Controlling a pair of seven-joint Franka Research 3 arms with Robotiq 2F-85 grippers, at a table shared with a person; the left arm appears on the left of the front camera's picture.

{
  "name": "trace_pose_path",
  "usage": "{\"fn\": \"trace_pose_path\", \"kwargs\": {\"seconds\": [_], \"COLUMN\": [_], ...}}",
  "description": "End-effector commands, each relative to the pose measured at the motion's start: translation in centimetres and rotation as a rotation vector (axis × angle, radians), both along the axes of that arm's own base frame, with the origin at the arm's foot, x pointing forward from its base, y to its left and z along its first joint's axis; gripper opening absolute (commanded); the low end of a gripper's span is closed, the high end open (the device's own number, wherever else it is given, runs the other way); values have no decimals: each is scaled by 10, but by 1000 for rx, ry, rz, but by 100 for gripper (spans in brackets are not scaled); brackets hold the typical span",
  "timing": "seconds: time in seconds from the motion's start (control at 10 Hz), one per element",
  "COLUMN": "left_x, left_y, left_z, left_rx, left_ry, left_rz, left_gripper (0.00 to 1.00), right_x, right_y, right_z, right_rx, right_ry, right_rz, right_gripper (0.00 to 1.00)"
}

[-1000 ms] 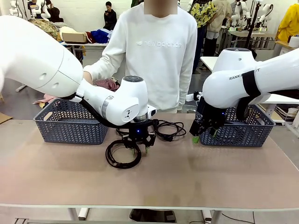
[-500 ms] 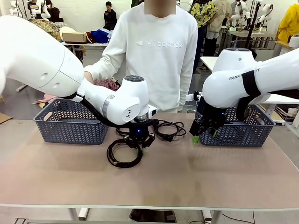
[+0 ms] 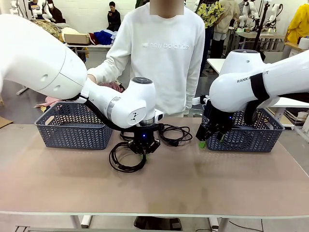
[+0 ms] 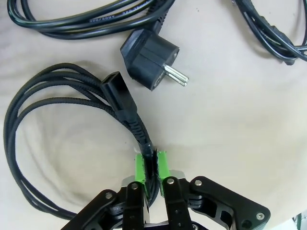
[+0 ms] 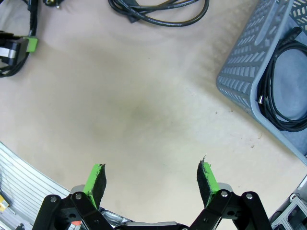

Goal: Organize the cables according to human instructions.
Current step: Pick up a bundle of cables and place it in the basket indicated by the human.

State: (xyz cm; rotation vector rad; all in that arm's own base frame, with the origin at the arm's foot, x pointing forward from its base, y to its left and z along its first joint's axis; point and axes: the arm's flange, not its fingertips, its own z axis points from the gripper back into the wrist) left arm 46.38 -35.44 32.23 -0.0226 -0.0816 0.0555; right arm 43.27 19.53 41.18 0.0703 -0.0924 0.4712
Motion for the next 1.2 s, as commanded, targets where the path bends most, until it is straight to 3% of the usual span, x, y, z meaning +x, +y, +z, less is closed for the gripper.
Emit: {"fn": "trace_pose_path", "kwargs": {"seconds": [0.0, 0.3, 0.6, 1.1], "left_x": [-6, -18, -26, -21], "left_y": [-6, -19, -25, 11], "left_z": [9, 34, 66, 146], "left_rx": [19, 40, 83, 80], "left_ry": [-21, -56, -38, -80], "left_rz": [54, 19, -115, -247], "left_gripper": [0, 0, 0, 0], "right_x": [0, 0, 0, 0], "right_y": [0, 0, 0, 0], "right_z": [2, 2, 2, 2], "right_rx": [2, 2, 2, 2], "right_ry": [-4, -4, -4, -4], "right_rz": [0, 0, 0, 0], "right_gripper": [100, 100, 100, 100]}}
